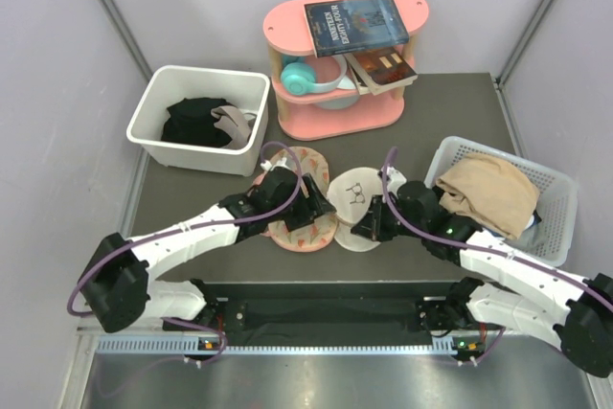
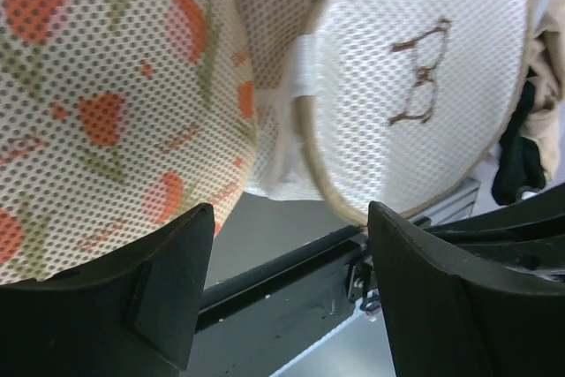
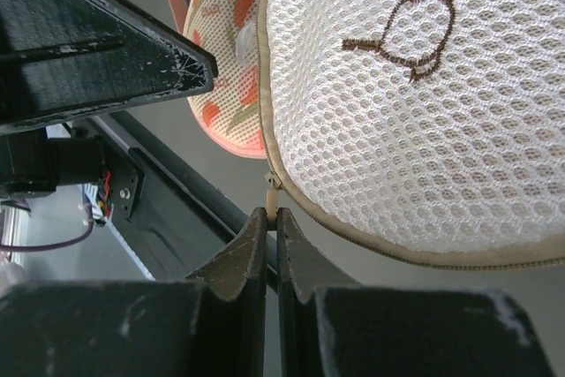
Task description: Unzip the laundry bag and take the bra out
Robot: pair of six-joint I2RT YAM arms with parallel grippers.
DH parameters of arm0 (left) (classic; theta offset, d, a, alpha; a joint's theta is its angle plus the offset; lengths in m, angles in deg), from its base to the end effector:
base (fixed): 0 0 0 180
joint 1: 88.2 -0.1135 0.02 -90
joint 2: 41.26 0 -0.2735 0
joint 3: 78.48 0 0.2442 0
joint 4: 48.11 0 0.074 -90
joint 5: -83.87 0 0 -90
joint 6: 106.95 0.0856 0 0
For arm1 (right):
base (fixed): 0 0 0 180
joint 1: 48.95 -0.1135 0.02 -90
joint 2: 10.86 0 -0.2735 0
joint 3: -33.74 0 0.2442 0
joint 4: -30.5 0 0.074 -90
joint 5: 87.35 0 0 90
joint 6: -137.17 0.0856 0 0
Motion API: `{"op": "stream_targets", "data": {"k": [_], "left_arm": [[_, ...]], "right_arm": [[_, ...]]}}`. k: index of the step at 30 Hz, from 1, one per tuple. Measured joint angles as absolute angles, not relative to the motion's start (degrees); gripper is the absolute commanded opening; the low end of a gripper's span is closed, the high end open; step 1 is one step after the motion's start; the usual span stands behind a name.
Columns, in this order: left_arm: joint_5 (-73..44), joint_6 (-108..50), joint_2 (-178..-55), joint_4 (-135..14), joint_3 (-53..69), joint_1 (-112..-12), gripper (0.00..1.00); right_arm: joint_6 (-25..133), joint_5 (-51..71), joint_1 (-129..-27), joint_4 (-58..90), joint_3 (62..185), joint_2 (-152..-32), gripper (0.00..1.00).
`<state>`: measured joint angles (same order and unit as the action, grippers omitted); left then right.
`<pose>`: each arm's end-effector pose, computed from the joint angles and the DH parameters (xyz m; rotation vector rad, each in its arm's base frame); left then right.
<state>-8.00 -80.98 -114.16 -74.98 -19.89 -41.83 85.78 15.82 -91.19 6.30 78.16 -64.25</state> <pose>0.2024 -0.2164 0.2095 -0.3674 2.4864 -0.9600 0.1570 0.1689 0.2089 -0.2188 2.3199 1.0203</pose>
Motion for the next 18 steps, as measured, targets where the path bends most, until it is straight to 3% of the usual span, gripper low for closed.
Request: {"op": "stream_targets", "data": {"k": [3, 8, 11, 12, 14, 18], "left_arm": [[-8.09, -82.27, -114.38, -73.04, -19.87, -41.35, 0.68], [-9.13, -83.93, -117.72, -69.74, -19.74, -40.65, 0.47], [-9.94, -84.65, -119.69, -69.02, -19.72, -40.13, 0.26], [-10.14, -84.78, -120.15, -68.84, -19.72, -40.02, 0.11], [-10.47, -85.09, -120.65, -68.27, -19.68, -39.84, 0.01], [-10.77, -85.24, -120.67, -67.33, -19.68, -39.71, 0.00]], "right_arm": [[85.75, 16.10, -92.26, 7.24, 78.60, -65.73, 0.00], [85.75, 16.28, -93.50, 8.18, 79.27, -66.52, 0.00], [85.75, 16.26, -93.83, 8.07, 79.49, -66.54, 0.00], [85.73, 16.26, -93.88, 8.14, 79.67, -66.54, 0.00], [85.73, 16.19, -93.92, 8.16, 79.95, -66.54, 0.00], [85.73, 15.93, -93.94, 7.68, 79.95, -66.54, 0.00]]}}
